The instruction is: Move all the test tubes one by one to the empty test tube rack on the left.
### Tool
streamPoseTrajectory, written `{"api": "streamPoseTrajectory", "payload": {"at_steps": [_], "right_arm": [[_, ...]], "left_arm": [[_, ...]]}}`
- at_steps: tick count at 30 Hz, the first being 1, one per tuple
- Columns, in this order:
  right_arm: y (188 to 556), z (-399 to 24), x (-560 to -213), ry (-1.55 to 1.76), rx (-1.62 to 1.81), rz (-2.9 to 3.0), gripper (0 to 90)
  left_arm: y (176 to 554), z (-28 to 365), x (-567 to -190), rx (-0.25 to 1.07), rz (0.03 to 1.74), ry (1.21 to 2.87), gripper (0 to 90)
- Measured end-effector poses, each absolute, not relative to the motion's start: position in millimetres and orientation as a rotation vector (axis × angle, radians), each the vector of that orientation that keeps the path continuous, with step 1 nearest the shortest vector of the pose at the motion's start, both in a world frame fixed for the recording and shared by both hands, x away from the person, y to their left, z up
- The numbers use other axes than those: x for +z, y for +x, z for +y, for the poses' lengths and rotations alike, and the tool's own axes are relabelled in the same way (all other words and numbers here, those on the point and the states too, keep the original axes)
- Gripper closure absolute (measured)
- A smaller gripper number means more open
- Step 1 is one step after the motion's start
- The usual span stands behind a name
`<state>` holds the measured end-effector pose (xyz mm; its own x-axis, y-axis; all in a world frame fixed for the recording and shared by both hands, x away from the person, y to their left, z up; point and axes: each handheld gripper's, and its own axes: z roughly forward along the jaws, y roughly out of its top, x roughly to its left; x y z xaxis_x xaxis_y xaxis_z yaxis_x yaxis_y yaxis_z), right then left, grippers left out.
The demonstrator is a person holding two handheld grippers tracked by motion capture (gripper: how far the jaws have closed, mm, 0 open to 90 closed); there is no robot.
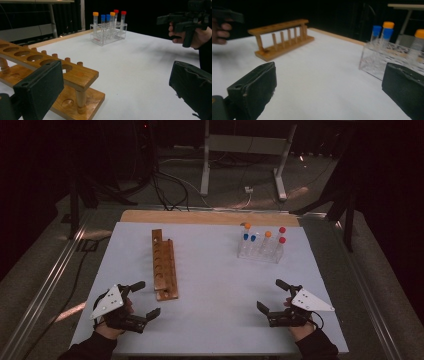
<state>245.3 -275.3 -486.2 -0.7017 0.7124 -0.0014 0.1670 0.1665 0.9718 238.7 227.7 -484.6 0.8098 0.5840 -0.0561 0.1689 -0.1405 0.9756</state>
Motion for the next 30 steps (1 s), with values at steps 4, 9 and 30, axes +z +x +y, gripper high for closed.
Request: {"api": "streamPoseTrajectory", "payload": {"at_steps": [4,9,30], "right_arm": [[245,-275,-488,0.835,1.5,1.981,0.0],[245,-272,-488,0.836,1.494,1.986,0.0],[246,-257,-485,0.858,1.435,2.098,0.0]], "left_arm": [[238,228,-484,0.398,0.595,1.696,0.5],[238,229,-484,0.389,0.593,1.689,0.6],[236,233,-484,0.397,0.61,1.677,0.6]]}}
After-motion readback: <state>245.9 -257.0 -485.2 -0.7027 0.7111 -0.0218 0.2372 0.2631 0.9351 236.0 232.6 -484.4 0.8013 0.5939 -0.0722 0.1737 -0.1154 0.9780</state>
